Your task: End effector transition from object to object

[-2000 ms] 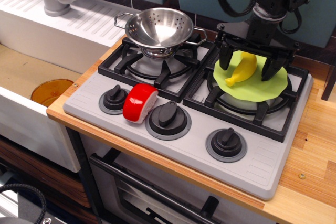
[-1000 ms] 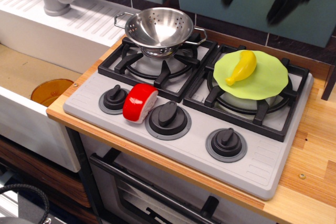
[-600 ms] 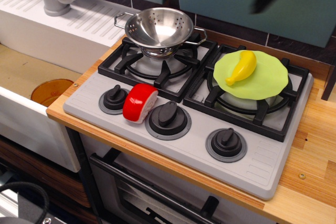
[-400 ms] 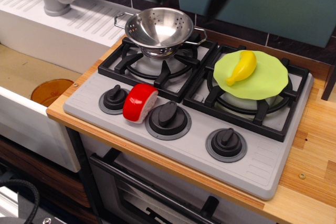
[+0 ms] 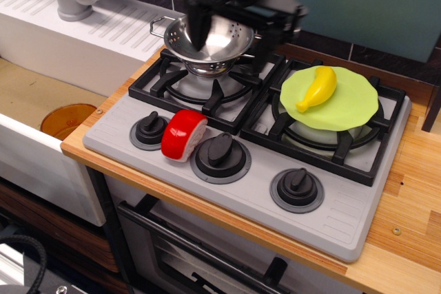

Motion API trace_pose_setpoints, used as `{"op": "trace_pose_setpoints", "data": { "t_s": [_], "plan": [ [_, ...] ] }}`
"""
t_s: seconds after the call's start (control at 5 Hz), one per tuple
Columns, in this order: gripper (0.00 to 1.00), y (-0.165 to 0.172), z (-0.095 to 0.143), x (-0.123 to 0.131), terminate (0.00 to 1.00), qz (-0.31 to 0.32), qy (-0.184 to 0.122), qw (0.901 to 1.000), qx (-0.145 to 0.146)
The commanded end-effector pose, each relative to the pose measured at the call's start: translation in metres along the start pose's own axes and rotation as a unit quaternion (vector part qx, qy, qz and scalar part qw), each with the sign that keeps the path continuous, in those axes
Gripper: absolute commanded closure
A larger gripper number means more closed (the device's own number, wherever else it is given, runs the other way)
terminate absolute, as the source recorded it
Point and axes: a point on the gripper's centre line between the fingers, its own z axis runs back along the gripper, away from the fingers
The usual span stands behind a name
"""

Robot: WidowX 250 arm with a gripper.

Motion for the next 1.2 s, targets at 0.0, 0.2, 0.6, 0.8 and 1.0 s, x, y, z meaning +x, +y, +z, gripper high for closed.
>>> {"op": "trace_pose_setpoints", "data": {
  "t_s": [0.0,0.2,0.6,0.8,1.0],
  "plan": [
    [0.0,0.016,-0.018,0.011,0.0,-0.009,-0.064,0.9978,-0.019],
    [0.0,0.02,-0.033,0.009,0.0,-0.012,-0.079,0.9968,-0.007],
    [0.0,0.027,-0.058,0.0,0.0,-0.008,-0.094,0.9955,-0.001],
    [0.0,0.028,-0.065,-0.007,0.0,0.001,-0.096,0.9953,0.006],
    [0.0,0.024,-0.077,-0.019,0.0,0.014,-0.096,0.9953,0.006]
  ]
}}
